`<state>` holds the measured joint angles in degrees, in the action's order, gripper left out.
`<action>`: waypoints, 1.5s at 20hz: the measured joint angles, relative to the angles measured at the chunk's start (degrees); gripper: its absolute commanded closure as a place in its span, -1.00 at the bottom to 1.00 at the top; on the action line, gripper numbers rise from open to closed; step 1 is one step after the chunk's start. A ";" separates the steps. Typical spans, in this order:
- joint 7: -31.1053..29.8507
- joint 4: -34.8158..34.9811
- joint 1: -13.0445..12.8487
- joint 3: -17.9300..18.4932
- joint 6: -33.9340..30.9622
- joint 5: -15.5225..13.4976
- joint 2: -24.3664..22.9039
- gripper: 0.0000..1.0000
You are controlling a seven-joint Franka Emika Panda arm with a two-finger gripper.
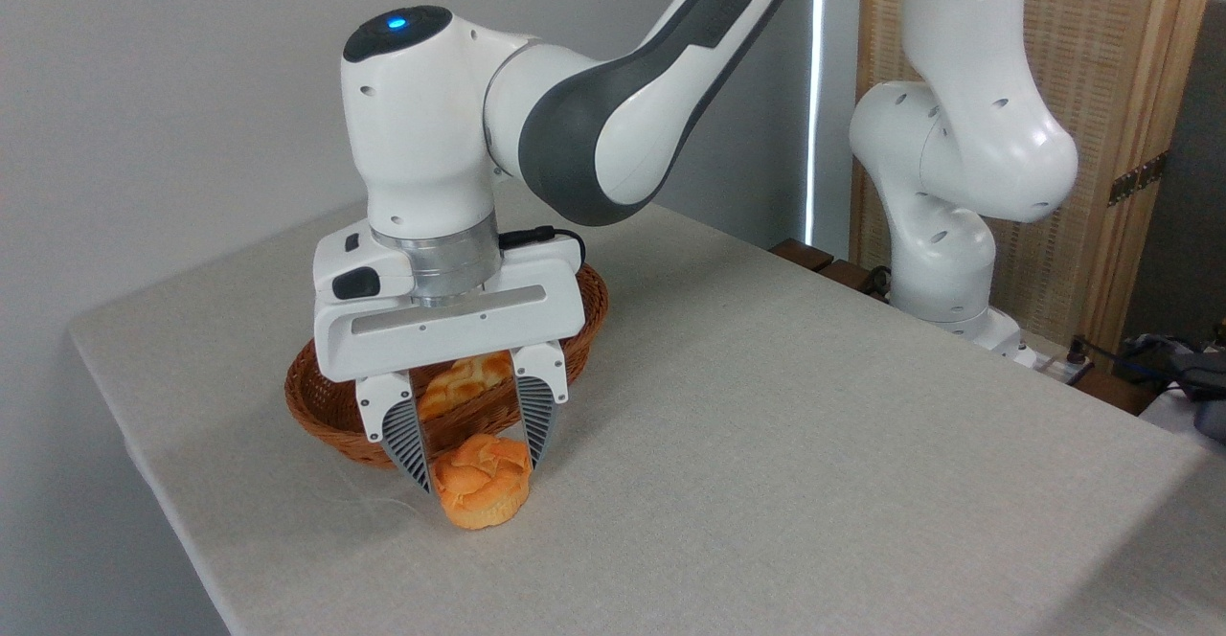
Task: Put bread into the basket
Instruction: 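Lower the gripper around the round golden bun beside the basket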
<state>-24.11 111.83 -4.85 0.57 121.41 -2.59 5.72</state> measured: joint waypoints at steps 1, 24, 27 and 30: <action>0.00 0.00 -0.01 0.00 0.01 0.00 0.11 -1.00; 0.00 1.19 -0.34 -0.05 0.02 -0.01 0.47 -0.79; 0.00 1.25 -0.46 -0.07 0.03 -0.01 0.47 -0.36; 0.05 1.26 -0.58 -0.16 0.03 -0.01 0.47 -0.20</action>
<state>-24.06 113.09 -5.43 0.40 121.44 -2.60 6.18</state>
